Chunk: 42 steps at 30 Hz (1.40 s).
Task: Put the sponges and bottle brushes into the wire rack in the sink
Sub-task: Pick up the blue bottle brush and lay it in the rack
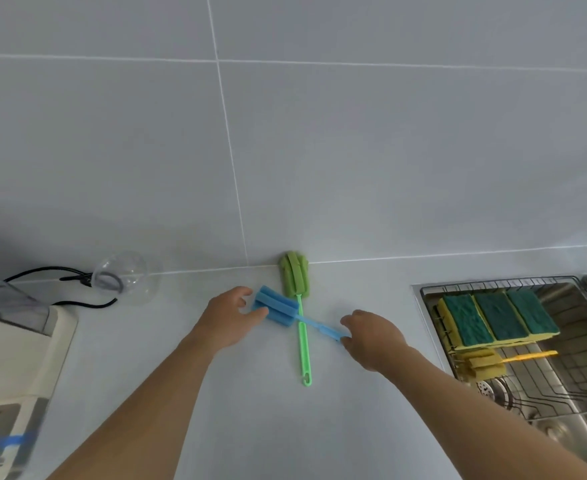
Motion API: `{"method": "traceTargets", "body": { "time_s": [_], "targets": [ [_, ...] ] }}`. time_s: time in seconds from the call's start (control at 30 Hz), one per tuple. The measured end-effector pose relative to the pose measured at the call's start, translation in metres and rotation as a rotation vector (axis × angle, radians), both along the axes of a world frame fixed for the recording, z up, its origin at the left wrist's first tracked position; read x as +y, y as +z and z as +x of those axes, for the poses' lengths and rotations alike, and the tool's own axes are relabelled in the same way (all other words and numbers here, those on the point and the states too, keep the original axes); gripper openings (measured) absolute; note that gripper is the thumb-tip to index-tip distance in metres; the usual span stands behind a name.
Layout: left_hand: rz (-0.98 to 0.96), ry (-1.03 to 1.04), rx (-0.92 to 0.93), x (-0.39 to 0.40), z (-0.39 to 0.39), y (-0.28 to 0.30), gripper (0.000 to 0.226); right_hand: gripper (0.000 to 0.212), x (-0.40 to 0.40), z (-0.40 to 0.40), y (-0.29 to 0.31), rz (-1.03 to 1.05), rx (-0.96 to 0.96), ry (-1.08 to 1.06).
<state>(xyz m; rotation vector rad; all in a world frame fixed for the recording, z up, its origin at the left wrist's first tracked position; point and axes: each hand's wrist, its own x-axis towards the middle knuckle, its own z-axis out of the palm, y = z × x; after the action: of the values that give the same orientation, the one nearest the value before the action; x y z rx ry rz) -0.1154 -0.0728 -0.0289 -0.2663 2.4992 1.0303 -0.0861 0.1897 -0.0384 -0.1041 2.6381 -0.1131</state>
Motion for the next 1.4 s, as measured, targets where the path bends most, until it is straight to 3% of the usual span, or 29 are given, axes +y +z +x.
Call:
{"method": "traceTargets", "body": {
  "time_s": [0.2,0.47,0.97,1.27,1.4],
  "targets": [
    [0.087,0.089,0.045,0.022,-0.011,-0.017,0.036,0.026,0.000,-0.007,-0.015,0.004,-0.025,0.065],
    [0.194,0.211,0.032,0.016,-0.003,-0.018,0.025,0.021,-0.002,-0.005,-0.009,-0.012,0.002,0.085],
    [0.473,0.288,0.173,0.008,0.068,0.054,0.020,0.022,0.008,0.069,0.059,-0.265,0.097,0.014],
    [0.766,0.359,0.255,0.039,0.119,0.114,0.033,0.006,0.035,0.132,0.093,-0.647,0.056,-0.219],
    [0.910,0.428,0.140,0.070,0.148,0.125,0.025,0.007,0.035,0.160,0.100,-0.885,0.054,-0.381]
  ]
}}
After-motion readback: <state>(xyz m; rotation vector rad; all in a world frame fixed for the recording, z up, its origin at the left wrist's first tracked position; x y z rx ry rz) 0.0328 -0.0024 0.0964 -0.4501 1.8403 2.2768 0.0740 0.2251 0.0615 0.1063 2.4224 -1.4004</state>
